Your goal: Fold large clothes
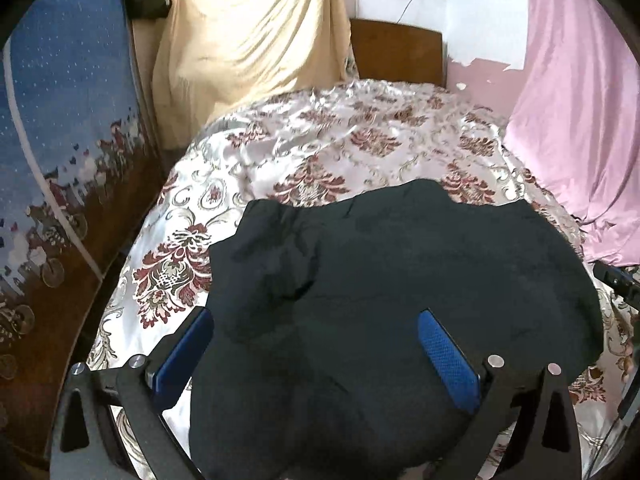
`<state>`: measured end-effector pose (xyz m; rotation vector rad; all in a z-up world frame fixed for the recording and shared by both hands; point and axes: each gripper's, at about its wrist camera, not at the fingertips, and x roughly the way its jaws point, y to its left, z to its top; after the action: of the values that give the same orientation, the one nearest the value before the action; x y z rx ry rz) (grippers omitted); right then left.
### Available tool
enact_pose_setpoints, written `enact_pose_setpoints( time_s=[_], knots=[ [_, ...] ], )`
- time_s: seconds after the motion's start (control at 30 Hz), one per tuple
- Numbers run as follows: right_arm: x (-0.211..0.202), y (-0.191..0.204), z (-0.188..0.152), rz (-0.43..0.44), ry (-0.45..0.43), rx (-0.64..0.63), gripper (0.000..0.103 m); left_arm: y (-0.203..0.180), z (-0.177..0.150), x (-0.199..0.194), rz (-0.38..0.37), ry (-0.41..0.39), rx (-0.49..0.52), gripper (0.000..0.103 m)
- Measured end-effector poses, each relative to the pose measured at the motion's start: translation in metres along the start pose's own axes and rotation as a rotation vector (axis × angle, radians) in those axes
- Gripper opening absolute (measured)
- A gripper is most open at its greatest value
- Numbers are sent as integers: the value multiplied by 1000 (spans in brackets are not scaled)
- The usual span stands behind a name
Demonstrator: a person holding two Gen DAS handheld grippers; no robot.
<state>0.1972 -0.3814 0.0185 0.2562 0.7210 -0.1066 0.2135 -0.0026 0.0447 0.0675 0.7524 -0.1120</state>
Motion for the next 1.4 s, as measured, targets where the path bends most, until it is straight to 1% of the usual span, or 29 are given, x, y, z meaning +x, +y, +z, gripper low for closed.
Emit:
enact_pose_setpoints(
  time_s=[0.2, 0.27, 0.4, 0.53, 0.7, 0.8, 0.9, 1.03, 1.23, 1.4],
  knots=[
    [-37, 23, -3, 5, -98, -66, 98, -15, -9, -35, -16, -98, -14, 103],
    [-51, 30, -7, 11, -130, -78, 99, -19, -13, -48, -21, -139, -16, 103],
    [-71, 40, -17, 24, -177, -87, 100, -25, -22, -69, -25, -193, -24, 103],
    [-91, 50, -27, 38, -217, -92, 100, -26, -31, -81, -38, -220, -38, 103],
    [-112, 63, -38, 44, -268, -124, 100, -28, -41, -93, -29, -255, -52, 103],
    [-121, 70, -44, 41, -289, -146, 100, -30, -47, -99, -32, -273, -47, 103],
    [-131, 78, -52, 47, -310, -159, 100, -30, -54, -105, -14, -302, -38, 103],
    [-147, 88, -63, 40, -343, -178, 100, -27, -63, -113, -12, -317, -52, 103],
    [-168, 98, -76, 42, -383, -188, 100, -27, -75, -125, -2, -338, -45, 103],
    [-183, 108, -86, 54, -415, -195, 100, -31, -84, -142, 1, -379, -32, 103]
  ],
)
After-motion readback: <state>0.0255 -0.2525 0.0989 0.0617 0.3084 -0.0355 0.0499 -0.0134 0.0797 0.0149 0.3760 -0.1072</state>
